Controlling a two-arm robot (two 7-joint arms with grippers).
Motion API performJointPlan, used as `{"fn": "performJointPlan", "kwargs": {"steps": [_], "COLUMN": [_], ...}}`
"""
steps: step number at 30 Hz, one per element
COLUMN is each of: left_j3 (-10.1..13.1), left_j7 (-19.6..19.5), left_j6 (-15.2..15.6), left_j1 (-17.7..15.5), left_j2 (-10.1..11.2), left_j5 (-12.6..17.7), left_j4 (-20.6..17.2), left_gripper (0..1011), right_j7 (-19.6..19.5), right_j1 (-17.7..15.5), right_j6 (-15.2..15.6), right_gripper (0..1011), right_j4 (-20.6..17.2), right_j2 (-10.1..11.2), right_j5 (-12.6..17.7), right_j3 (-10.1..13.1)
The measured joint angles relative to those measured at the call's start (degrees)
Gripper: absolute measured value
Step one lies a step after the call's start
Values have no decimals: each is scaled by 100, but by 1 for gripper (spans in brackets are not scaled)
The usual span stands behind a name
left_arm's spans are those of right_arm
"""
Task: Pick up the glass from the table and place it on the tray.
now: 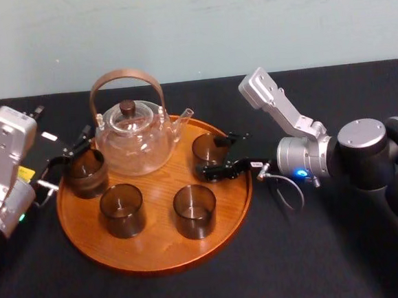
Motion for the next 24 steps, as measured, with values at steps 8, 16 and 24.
{"fn": "performJointPlan", "kwargs": {"steps": [8, 16, 24], "left_j3": [0, 0, 0], "left_j7": [0, 0, 0], "left_j6": [0, 0, 0], "left_j1": [0, 0, 0], "left_j2": [0, 0, 0], "left_j5": [0, 0, 0], "left_j4": [0, 0, 0], "left_gripper": [1001, 1001, 1001], "right_j7": [3, 8, 12], "right_j1": [0, 2, 3], "right_j6": [4, 5, 5], "right_gripper": [904, 978, 1002], "right_j4": [-2, -2, -3], "right_j2": [1, 2, 1], "right_j5": [0, 9, 17], "right_j3": [0, 2, 4]}}
